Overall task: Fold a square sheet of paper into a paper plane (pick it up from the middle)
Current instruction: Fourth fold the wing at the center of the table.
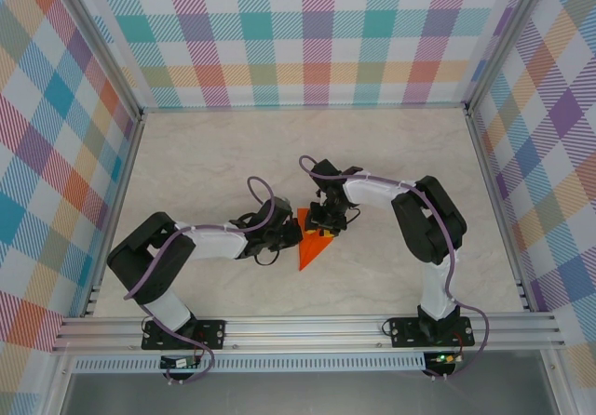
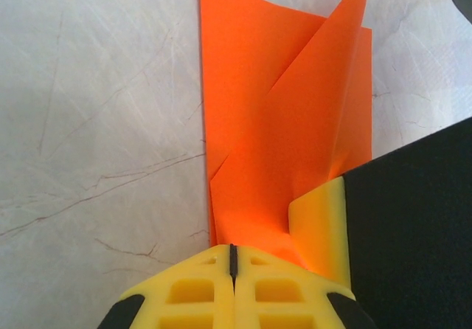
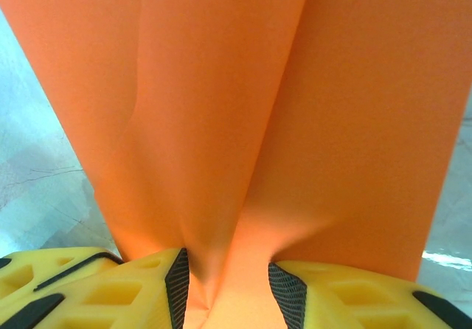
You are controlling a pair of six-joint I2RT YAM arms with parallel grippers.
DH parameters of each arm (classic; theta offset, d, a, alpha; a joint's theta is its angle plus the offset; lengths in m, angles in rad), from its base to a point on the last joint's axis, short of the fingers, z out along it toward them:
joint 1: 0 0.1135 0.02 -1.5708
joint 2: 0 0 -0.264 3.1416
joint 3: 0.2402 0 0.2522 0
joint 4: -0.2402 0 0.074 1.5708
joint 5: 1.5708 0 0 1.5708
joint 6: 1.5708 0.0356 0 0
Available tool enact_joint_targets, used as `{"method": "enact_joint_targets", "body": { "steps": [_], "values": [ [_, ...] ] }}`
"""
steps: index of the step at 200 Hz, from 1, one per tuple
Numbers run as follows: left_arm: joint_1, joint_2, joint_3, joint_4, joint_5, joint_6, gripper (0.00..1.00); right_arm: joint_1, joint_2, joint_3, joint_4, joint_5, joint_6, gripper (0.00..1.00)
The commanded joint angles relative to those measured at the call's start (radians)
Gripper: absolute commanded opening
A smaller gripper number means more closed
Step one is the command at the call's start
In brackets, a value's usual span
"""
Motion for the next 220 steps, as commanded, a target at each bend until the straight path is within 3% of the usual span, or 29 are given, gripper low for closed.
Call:
{"method": "enact_joint_targets", "body": {
  "steps": [1, 151, 178, 220],
  "values": [
    [0.011, 0.018, 0.028, -0.029, -0.016, 0.025, 0.0, 0.011, 0.219, -0.101, 0.013, 0.236, 0.004, 0.43],
    [0.01, 0.043, 0.043, -0.075, -0.037, 0.045, 0.0, 0.015, 0.239, -0.096, 0.008, 0.226, 0.026, 0.44],
    [0.01, 0.058, 0.043, -0.103, -0.023, 0.054, 0.0, 0.014, 0.154, -0.091, 0.008, 0.177, 0.012, 0.44],
    [0.01, 0.065, 0.026, -0.149, -0.012, 0.056, 0.0, 0.001, -0.098, -0.101, 0.066, 0.068, -0.007, 0.44]
  ]
}}
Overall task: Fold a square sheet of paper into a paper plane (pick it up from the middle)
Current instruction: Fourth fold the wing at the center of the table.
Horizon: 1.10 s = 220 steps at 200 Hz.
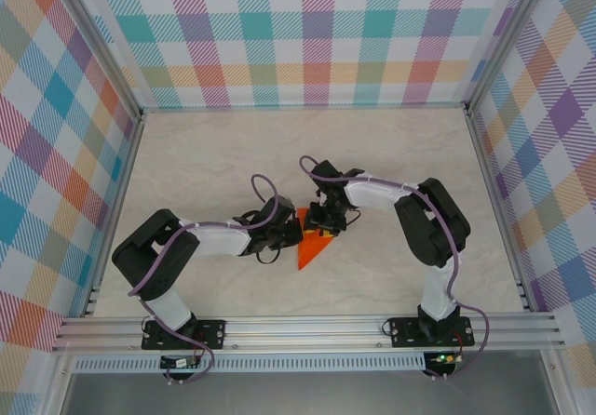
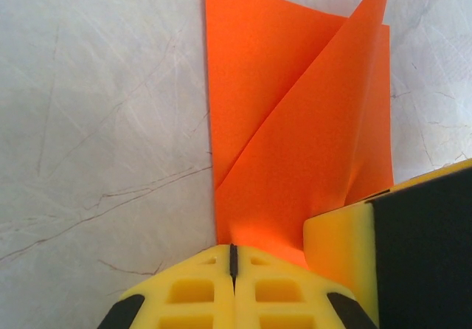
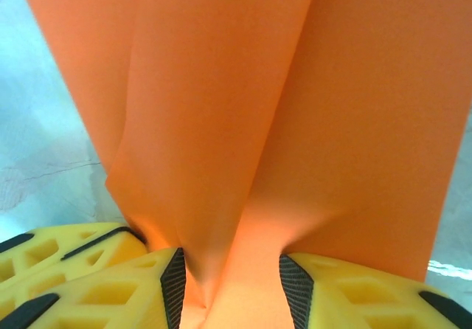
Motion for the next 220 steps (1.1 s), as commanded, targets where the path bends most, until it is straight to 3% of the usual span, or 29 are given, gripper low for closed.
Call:
{"method": "enact_joint_targets", "body": {
  "steps": [1, 18, 54, 99, 155, 220],
  "values": [
    [0.01, 0.034, -0.011, -0.1, 0.002, 0.015, 0.0, -0.005, -0.039, -0.071, 0.016, 0.062, -0.024, 0.45],
    [0.009, 0.037, -0.017, -0.104, 0.0, 0.013, 0.0, -0.006, -0.125, -0.099, 0.066, 0.031, -0.035, 0.42],
    [0.009, 0.047, -0.008, -0.112, 0.001, 0.015, 0.0, -0.006, -0.217, -0.198, 0.209, -0.06, -0.045, 0.23],
    [0.007, 0.055, 0.01, -0.134, 0.0, 0.021, 0.0, -0.006, -0.159, -0.205, 0.311, -0.194, -0.062, 0.05],
    [0.004, 0.064, 0.025, -0.163, -0.008, 0.021, 0.0, -0.006, -0.068, -0.197, 0.33, -0.19, -0.073, 0.02],
    [-0.001, 0.099, 0.065, -0.276, -0.06, 0.013, 0.0, -0.028, -0.07, -0.323, 0.374, -0.148, -0.087, 0.02]
  ]
}}
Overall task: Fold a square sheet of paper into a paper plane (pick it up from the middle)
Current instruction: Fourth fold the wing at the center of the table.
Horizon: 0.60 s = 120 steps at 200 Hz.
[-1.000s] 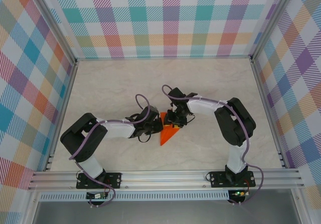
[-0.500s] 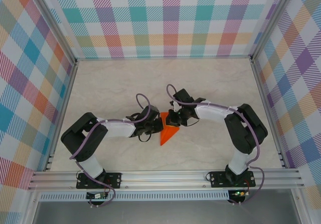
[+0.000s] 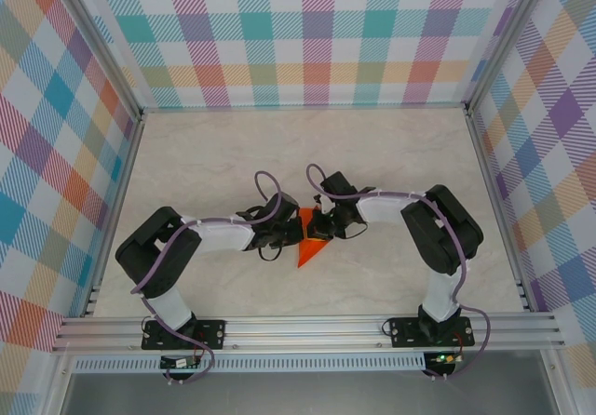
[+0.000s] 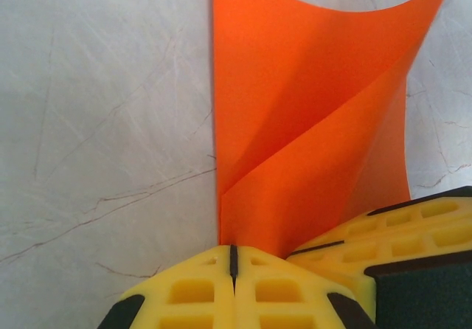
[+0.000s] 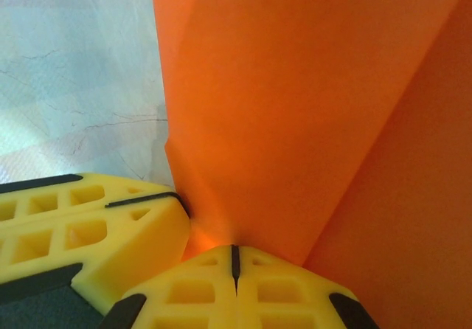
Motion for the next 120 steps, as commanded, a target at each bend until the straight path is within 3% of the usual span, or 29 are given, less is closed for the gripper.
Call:
{"method": "enact_joint_targets", "body": {
  "steps": [1, 72, 120],
  "values": [
    [0.0, 0.072, -0.007, -0.166, -0.056, 0.009, 0.0, -0.014, 0.01, -0.072, 0.0, 0.035, -0.028, 0.02],
    [-0.007, 0.076, 0.003, -0.188, -0.061, 0.02, 0.0, -0.054, -0.134, -0.111, 0.111, -0.019, -0.008, 0.02],
    [-0.011, 0.078, 0.013, -0.192, -0.063, 0.027, 0.0, -0.054, -0.017, -0.034, 0.141, -0.065, -0.021, 0.02]
  ]
}}
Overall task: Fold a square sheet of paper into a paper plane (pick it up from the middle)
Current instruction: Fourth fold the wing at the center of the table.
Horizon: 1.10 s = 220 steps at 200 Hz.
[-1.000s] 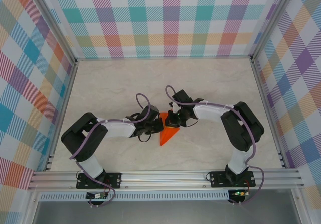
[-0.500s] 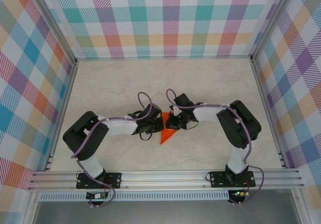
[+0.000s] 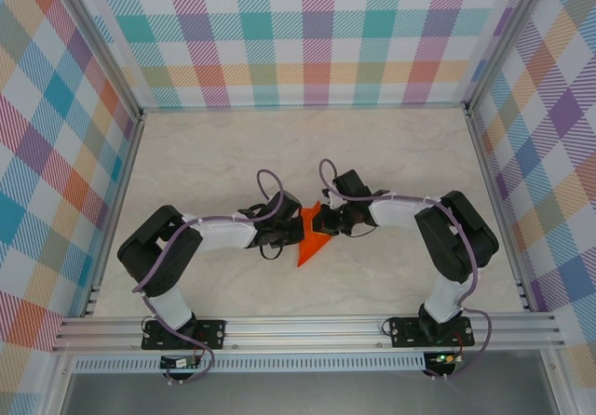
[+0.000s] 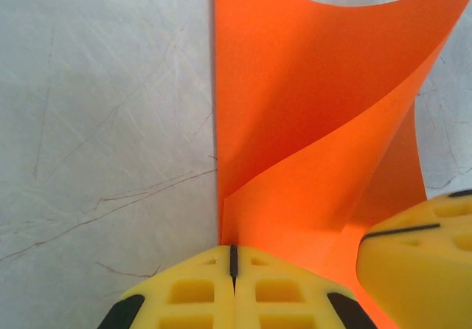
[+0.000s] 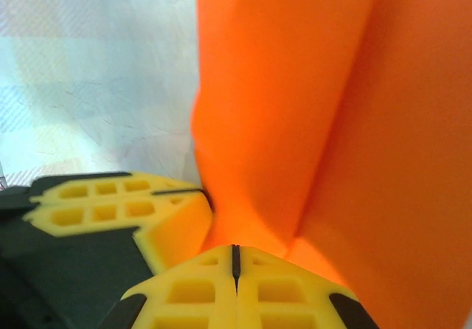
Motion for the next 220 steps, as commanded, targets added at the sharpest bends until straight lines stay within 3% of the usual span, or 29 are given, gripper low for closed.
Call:
{"method": "enact_joint_targets", "body": {
  "steps": [1, 68, 105, 151, 220],
  "values": [
    [-0.006, 0.067, -0.02, -0.138, -0.054, 0.023, 0.0, -0.001, 0.071, 0.044, 0.022, -0.031, -0.021, 0.02],
    [-0.008, 0.078, -0.014, -0.202, -0.079, 0.027, 0.0, -0.074, 0.092, -0.001, 0.049, 0.038, -0.027, 0.01],
    [-0.011, 0.084, -0.015, -0.203, -0.076, 0.027, 0.0, -0.101, -0.015, -0.038, 0.036, 0.122, -0.038, 0.01],
    [-0.012, 0.083, -0.006, -0.206, -0.077, 0.034, 0.0, -0.071, -0.027, 0.02, 0.096, -0.057, -0.061, 0.02],
    [-0.018, 0.099, 0.012, -0.228, -0.08, 0.038, 0.0, -0.06, 0.133, 0.109, 0.065, -0.064, -0.091, 0.01]
  ]
}}
